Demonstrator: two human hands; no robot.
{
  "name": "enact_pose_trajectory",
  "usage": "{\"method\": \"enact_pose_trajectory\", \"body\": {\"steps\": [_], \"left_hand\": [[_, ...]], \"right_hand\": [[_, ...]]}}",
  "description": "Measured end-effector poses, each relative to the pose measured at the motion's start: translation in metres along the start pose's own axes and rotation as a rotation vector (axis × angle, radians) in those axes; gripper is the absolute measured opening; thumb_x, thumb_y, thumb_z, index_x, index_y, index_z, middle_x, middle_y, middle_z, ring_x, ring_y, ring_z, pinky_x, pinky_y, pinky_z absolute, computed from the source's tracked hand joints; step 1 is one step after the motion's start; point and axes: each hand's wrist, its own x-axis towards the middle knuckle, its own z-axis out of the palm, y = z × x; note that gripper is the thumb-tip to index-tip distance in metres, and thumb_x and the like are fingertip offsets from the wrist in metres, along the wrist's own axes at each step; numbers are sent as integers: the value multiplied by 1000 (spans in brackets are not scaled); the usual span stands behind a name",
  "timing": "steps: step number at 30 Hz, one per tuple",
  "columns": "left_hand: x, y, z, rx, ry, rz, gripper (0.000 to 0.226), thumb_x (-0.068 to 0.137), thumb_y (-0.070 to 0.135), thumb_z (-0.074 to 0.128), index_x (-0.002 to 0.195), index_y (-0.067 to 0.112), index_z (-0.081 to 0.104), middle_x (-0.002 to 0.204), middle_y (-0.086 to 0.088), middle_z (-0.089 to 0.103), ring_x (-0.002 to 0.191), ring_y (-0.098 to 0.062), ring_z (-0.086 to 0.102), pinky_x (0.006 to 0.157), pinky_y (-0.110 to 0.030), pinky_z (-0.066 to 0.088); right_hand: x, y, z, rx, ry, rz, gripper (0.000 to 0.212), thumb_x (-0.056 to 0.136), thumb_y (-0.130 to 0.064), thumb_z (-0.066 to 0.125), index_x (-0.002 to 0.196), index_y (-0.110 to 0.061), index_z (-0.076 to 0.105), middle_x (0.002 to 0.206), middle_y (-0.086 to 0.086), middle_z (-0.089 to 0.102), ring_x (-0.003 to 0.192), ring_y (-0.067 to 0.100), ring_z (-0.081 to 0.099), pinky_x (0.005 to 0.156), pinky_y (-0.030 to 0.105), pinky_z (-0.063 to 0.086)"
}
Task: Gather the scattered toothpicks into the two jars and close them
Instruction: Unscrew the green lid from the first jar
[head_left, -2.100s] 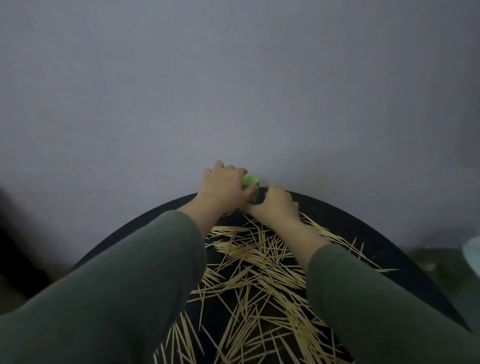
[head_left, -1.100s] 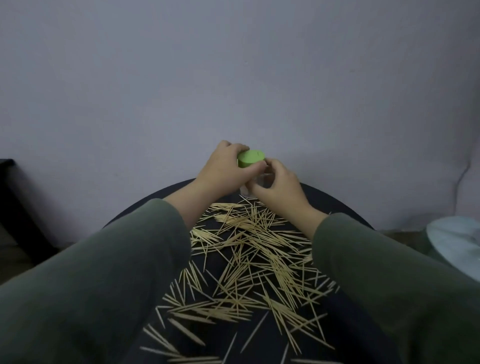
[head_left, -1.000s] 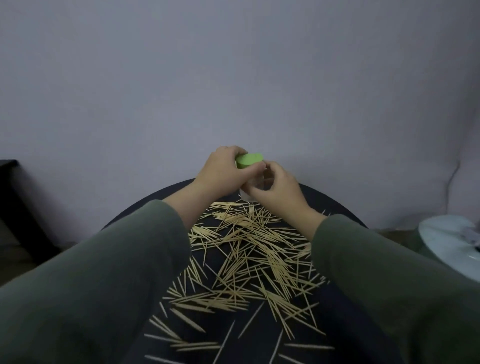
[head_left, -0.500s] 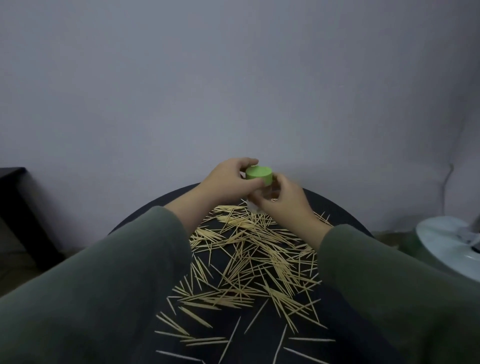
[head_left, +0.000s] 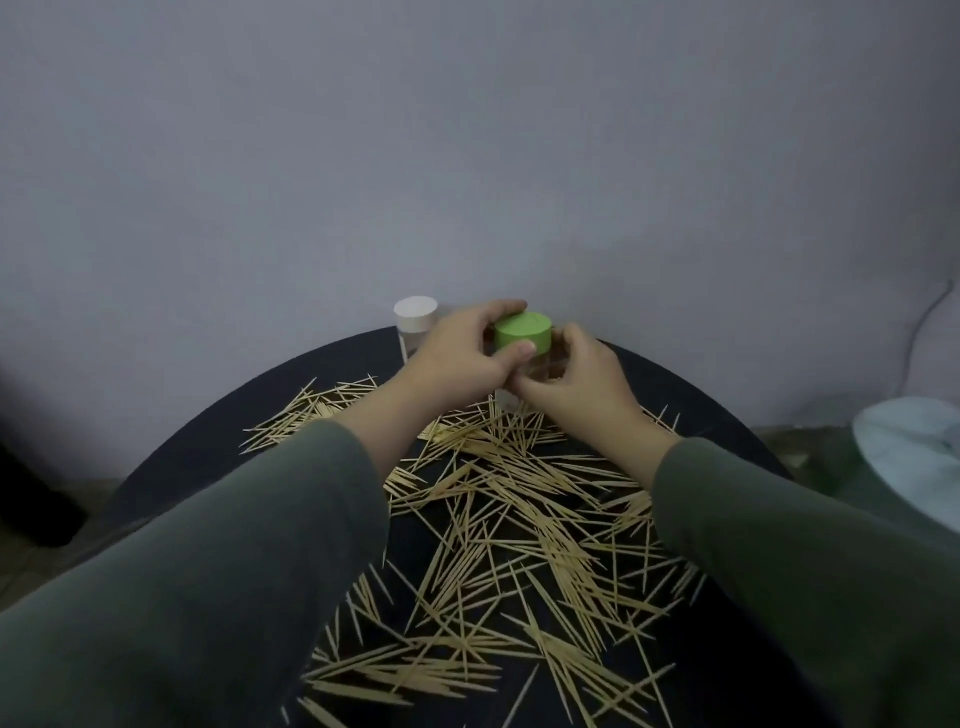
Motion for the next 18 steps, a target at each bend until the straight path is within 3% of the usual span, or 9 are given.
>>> {"method": "enact_pose_trajectory", "body": {"steps": [8, 13, 16, 18], "left_hand": [[28, -15, 5, 43, -76, 47, 53, 85, 36, 70, 132, 16, 54, 125, -1, 58, 114, -14, 54, 98, -26, 42], [25, -1, 4, -20, -85, -7, 34, 79, 47, 73, 102, 24, 62, 88, 11, 65, 79, 1, 60, 63, -9, 47], [19, 7, 5, -29, -56, -10, 38, 76, 49, 75, 99, 20, 62, 84, 7, 66, 74, -5, 60, 62, -19, 47], [13, 12, 6, -56, -38, -9, 38, 76, 48, 76, 99, 21, 62, 84, 7, 65, 74, -5, 60, 63, -18, 48]], "right_hand": [[15, 8, -3, -12, -50, 93, 49, 74, -36, 78, 111, -20, 51, 105, -7, 60, 91, 4, 61, 76, 26, 57], [3, -4, -16, -55, -105, 125, 50, 73, -37, 80, 111, -19, 51, 103, -7, 60, 87, 3, 60, 70, 21, 55], [-14, -6, -22, -65, -99, 146, 48, 74, -38, 80, 109, -20, 52, 101, -9, 61, 86, 2, 60, 69, 17, 52], [-26, -6, -25, -54, -83, 160, 47, 74, -39, 80, 108, -21, 51, 100, -10, 61, 85, 1, 62, 67, 14, 52]]}}
